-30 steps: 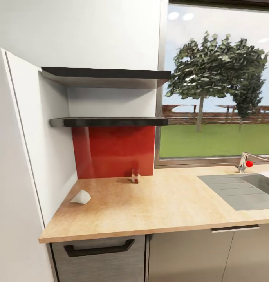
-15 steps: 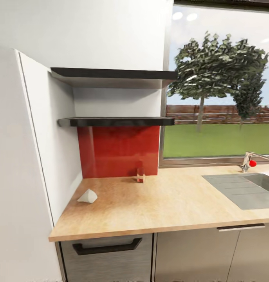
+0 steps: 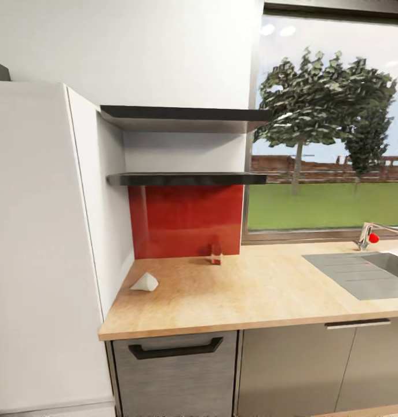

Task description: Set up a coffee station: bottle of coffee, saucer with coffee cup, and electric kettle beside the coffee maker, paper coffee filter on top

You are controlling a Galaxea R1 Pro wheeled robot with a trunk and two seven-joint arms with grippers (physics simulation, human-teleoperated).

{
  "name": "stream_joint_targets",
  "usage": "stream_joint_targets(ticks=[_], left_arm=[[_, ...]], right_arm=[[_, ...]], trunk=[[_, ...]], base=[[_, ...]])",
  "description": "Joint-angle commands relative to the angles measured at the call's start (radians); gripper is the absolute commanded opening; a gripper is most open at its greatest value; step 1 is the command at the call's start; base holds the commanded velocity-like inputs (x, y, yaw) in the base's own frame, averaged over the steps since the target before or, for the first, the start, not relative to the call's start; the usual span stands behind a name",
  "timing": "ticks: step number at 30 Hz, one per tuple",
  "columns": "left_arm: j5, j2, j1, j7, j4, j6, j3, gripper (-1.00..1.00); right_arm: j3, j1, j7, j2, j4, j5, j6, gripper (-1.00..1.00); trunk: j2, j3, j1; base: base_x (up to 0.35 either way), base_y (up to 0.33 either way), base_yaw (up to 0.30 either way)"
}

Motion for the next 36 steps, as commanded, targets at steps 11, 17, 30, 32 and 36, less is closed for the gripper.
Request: stream_joint_targets(ticks=[11, 17, 30, 32, 36], left_arm=[[0.004, 0.000, 0.000, 0.000, -0.002, 0.002, 0.003, 1.00], [0.004, 0.000, 0.000, 0.000, -0.002, 0.002, 0.003, 1.00], [0.007, 0.000, 0.000, 0.000, -0.003, 0.001, 0.004, 1.00], [0.008, 0.000, 0.000, 0.000, -0.003, 0.001, 0.004, 1.00], [0.009, 0.001, 0.000, 0.000, -0.004, -0.002, 0.005, 1.00]], right_arm=[[0.007, -0.001, -0.056, 0.078, -0.435, 0.012, 0.008, 1.00], [0.009, -0.002, -0.024, 0.078, -0.794, 0.015, 0.001, 1.00], [0.036, -0.184, 0.052, 0.211, -1.345, 0.193, 0.553, 1.00], [0.054, -0.259, 0.075, 0.211, -1.327, 0.202, 0.625, 1.00], [0.072, -0.449, 0.113, 0.211, -1.190, 0.205, 0.747, 1.00]], trunk=[[-0.001, 0.000, 0.000], [-0.001, 0.000, 0.000], [-0.001, 0.000, 0.000], [-0.001, 0.000, 0.000], [-0.001, 0.000, 0.000]], base=[[-0.011, 0.012, 0.000], [0.000, 0.000, 0.000], [0.000, 0.000, 0.000], [0.000, 0.000, 0.000], [0.000, 0.000, 0.000]])
